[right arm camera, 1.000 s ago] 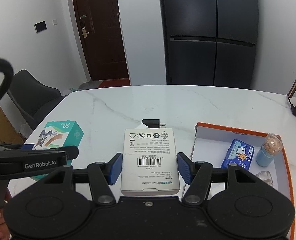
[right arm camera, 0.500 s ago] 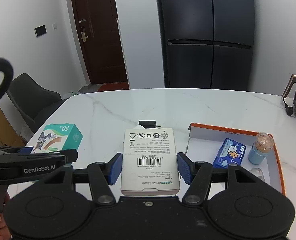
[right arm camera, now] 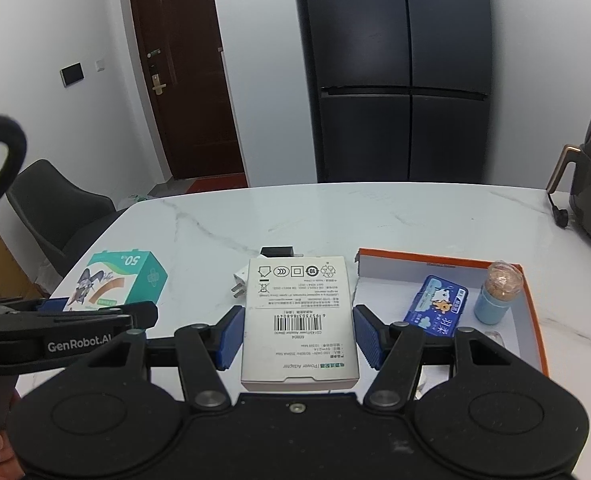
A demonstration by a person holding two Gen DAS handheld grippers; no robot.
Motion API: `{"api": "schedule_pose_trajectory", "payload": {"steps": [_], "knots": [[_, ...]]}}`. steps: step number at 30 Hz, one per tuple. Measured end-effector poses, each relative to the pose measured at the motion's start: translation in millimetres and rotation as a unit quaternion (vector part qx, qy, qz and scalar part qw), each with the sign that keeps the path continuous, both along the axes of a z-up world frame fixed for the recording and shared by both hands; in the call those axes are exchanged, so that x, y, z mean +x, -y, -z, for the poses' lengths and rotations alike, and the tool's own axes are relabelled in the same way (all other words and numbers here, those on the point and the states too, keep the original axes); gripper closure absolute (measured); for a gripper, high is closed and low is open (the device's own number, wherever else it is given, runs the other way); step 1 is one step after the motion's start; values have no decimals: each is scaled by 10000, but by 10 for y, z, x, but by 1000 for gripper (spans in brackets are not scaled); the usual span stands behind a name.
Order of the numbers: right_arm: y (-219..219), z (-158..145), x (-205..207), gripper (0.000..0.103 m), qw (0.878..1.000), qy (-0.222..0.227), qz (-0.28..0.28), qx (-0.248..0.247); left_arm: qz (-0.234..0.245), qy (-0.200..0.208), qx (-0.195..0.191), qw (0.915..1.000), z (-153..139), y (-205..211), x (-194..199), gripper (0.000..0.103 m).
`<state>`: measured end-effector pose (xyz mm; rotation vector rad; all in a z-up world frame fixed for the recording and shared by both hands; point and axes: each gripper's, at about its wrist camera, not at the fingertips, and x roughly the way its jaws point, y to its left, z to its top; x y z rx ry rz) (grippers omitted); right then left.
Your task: Organize rigid objects
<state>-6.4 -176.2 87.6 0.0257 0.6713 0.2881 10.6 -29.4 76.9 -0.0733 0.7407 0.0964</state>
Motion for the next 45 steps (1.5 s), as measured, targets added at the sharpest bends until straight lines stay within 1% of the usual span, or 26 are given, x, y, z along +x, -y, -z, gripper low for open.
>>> {"api": "schedule_pose_trajectory", "payload": {"steps": [21,45], "knots": [[239,-91,-185,32,9995,81,302,52,260,48,-10,9996,-40,221,-38,31],[534,-98,-221,31,9980,49,618,101,591,8,19,9982,-28,442,26,31]]}}
